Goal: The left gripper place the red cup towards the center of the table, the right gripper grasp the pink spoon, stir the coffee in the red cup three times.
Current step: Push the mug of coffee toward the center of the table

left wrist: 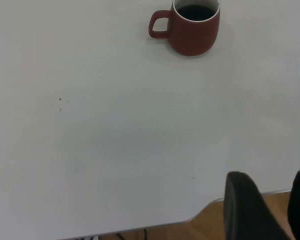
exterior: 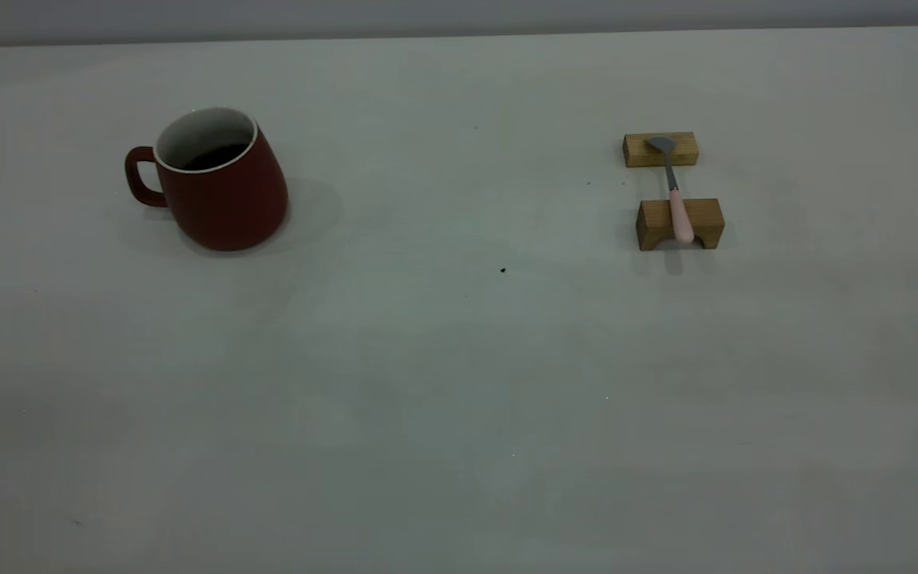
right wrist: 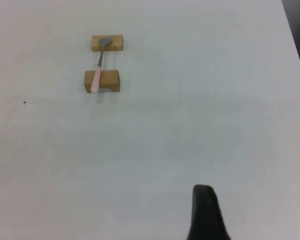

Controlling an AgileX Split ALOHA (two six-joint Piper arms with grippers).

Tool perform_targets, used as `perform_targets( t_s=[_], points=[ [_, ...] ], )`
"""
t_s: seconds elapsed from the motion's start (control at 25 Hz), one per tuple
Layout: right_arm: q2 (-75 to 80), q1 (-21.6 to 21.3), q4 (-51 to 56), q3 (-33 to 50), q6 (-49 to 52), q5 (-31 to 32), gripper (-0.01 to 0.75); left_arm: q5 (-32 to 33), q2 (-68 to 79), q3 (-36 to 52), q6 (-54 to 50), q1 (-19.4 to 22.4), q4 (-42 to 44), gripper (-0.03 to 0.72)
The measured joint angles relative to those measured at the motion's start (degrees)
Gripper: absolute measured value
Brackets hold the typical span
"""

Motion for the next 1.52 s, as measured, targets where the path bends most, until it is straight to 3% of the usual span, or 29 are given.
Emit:
perform_targets(
  t_s=[1.04,1.52],
  points=[
    [0.0,0.0,0.0,0.0,0.0,0.0,0.555,-0.2,1.03,-0.49,0.01,0.0,0.0,0.287],
    [0.0,0.0,0.0,0.0,0.0,0.0,0.555,-5.73,40.88,-17.31,7.57,0.0,1.1,0.287]
  ],
)
